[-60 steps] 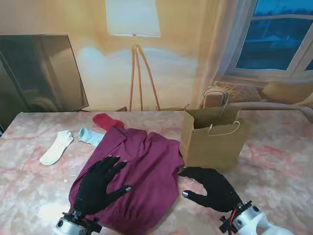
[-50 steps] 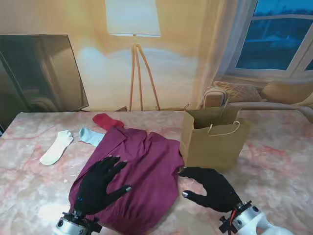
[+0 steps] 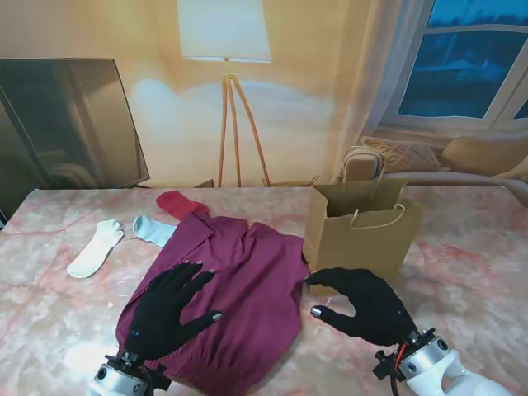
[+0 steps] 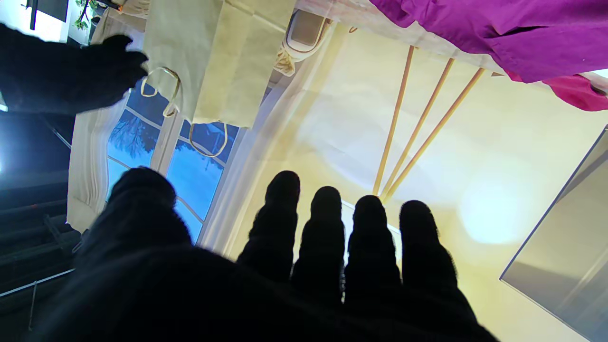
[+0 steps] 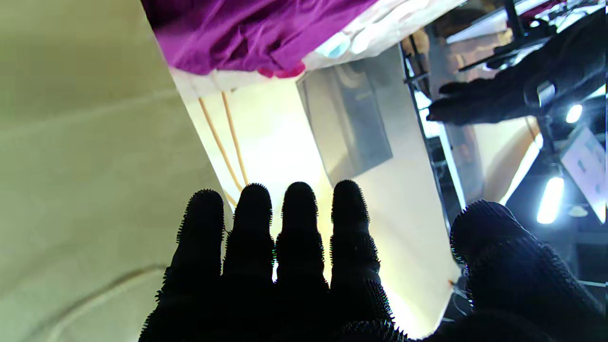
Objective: Fold the socks and the shorts into the kraft paper bag
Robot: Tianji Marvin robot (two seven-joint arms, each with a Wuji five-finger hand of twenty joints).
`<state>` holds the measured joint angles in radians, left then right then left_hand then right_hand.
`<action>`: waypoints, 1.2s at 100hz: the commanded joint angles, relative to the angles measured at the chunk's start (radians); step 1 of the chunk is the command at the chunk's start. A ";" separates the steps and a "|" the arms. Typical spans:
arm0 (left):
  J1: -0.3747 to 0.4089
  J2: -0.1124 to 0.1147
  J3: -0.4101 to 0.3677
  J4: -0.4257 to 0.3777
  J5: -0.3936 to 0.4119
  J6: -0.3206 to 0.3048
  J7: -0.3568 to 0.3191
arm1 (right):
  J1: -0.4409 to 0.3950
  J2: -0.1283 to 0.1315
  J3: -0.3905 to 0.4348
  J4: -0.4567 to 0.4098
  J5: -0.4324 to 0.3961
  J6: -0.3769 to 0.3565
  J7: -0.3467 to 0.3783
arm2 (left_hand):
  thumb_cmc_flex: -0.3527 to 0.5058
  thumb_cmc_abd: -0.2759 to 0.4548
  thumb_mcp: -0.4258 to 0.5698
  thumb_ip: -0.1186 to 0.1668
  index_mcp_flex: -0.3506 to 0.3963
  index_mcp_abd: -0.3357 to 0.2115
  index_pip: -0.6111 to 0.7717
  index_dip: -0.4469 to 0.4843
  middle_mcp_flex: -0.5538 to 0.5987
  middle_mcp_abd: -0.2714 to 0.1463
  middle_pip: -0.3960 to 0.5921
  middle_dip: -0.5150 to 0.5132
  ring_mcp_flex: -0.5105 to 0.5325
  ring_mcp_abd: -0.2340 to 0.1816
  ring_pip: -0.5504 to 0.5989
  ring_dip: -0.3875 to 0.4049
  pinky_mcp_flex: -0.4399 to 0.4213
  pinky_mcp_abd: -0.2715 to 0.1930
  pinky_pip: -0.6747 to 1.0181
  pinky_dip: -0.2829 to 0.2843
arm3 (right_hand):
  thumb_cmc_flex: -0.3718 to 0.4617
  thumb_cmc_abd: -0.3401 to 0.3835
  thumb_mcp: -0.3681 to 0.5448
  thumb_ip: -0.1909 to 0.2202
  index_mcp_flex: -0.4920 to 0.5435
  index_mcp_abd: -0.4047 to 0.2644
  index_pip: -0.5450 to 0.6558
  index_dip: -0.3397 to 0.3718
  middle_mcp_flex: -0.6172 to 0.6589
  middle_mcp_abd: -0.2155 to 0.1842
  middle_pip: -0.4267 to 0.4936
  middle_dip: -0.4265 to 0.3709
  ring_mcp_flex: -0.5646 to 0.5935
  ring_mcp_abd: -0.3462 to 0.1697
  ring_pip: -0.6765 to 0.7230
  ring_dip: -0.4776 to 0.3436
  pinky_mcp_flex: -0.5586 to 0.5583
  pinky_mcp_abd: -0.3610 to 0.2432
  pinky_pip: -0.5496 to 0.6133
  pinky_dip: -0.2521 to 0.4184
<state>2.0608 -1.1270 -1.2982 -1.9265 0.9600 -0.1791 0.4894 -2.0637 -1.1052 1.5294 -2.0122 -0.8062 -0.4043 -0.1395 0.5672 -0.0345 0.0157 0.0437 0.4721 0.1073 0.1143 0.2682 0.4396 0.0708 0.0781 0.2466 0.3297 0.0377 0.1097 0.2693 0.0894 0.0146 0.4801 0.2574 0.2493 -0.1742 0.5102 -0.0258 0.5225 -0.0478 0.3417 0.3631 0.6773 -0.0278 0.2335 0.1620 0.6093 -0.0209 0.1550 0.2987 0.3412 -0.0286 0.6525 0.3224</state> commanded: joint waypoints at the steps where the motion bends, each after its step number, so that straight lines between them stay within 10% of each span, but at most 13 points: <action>1: -0.004 0.000 -0.003 -0.003 -0.009 -0.001 -0.005 | 0.012 0.000 0.023 -0.054 0.000 0.004 0.018 | -0.015 0.037 0.000 0.014 0.008 -0.006 0.004 0.008 0.032 0.003 -0.001 -0.004 0.024 0.002 0.000 0.003 0.003 0.002 0.007 0.009 | 0.016 -0.006 -0.038 -0.016 0.012 -0.022 0.012 0.013 0.019 0.004 0.003 0.013 0.019 0.005 0.015 0.016 0.003 -0.002 0.023 0.013; 38: -0.048 0.001 -0.002 0.015 -0.033 -0.006 -0.046 | 0.164 0.000 0.104 -0.136 0.033 0.103 0.086 | -0.013 0.037 -0.001 0.014 0.010 -0.006 0.003 0.009 0.036 0.003 0.000 -0.003 0.027 0.002 0.001 0.004 0.008 0.002 0.019 0.014 | 0.094 -0.025 -0.023 -0.011 0.085 -0.033 0.081 0.061 0.086 -0.002 0.055 0.038 0.087 0.013 0.041 0.042 0.043 0.011 0.069 0.000; 53: -0.070 0.002 0.000 0.024 -0.042 -0.007 -0.065 | 0.261 0.005 0.104 -0.127 0.027 0.165 0.121 | -0.012 0.036 -0.001 0.014 0.010 -0.005 0.003 0.009 0.038 0.005 0.001 -0.003 0.029 0.004 0.002 0.004 0.008 0.004 0.021 0.015 | 0.073 -0.096 0.270 -0.035 0.154 -0.063 0.150 0.154 0.167 -0.006 0.147 0.084 0.179 0.027 0.095 0.102 0.095 0.030 0.153 -0.005; 75: -0.094 0.003 -0.004 0.039 -0.057 -0.013 -0.087 | 0.406 0.016 0.067 -0.075 -0.054 0.241 0.152 | -0.011 0.036 -0.001 0.014 0.013 -0.005 0.004 0.009 0.040 0.002 0.001 -0.002 0.033 0.002 0.003 0.004 0.008 0.004 0.023 0.015 | 0.322 -0.428 0.538 -0.250 0.213 -0.222 0.554 0.057 0.333 -0.045 0.316 0.236 0.366 0.042 0.258 0.260 0.243 0.116 0.314 0.075; 91: -0.108 0.002 -0.003 0.054 -0.064 -0.016 -0.090 | 0.515 0.029 0.021 -0.026 -0.082 0.311 0.241 | -0.009 0.034 0.000 0.013 0.014 -0.004 0.004 0.010 0.042 0.004 0.002 -0.002 0.033 0.003 0.003 0.004 0.008 0.005 0.022 0.015 | 0.417 -0.633 0.651 -0.258 0.315 -0.295 0.615 0.078 0.438 -0.057 0.327 0.322 0.447 0.054 0.351 0.332 0.360 0.180 0.396 0.073; 120: -0.120 0.003 -0.004 0.068 -0.071 -0.015 -0.104 | 0.707 0.057 -0.078 0.111 -0.125 0.386 0.429 | -0.007 0.034 0.000 0.013 0.013 -0.007 0.004 0.010 0.042 0.001 0.001 -0.002 0.033 0.002 0.003 0.005 0.005 0.009 0.021 0.014 | 0.422 -0.693 0.660 -0.265 0.402 -0.324 0.650 0.050 0.515 -0.058 0.356 0.314 0.513 0.059 0.404 0.389 0.431 0.198 0.443 0.061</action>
<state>1.9411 -1.1258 -1.3007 -1.8592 0.8908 -0.1930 0.3904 -1.3732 -1.0547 1.4602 -1.9211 -0.9186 -0.0254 0.2699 0.5672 -0.0342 0.0157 0.0437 0.4741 0.1075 0.1144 0.2691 0.4751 0.0708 0.0855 0.2466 0.3415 0.0449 0.1102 0.2694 0.1010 0.0244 0.4933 0.2575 0.6613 -0.8265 1.1374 -0.2455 0.9002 -0.3491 0.9480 0.4247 1.1447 -0.0759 0.5731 0.4780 1.0911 0.0282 0.5346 0.6550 0.7527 0.1459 1.0518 0.3640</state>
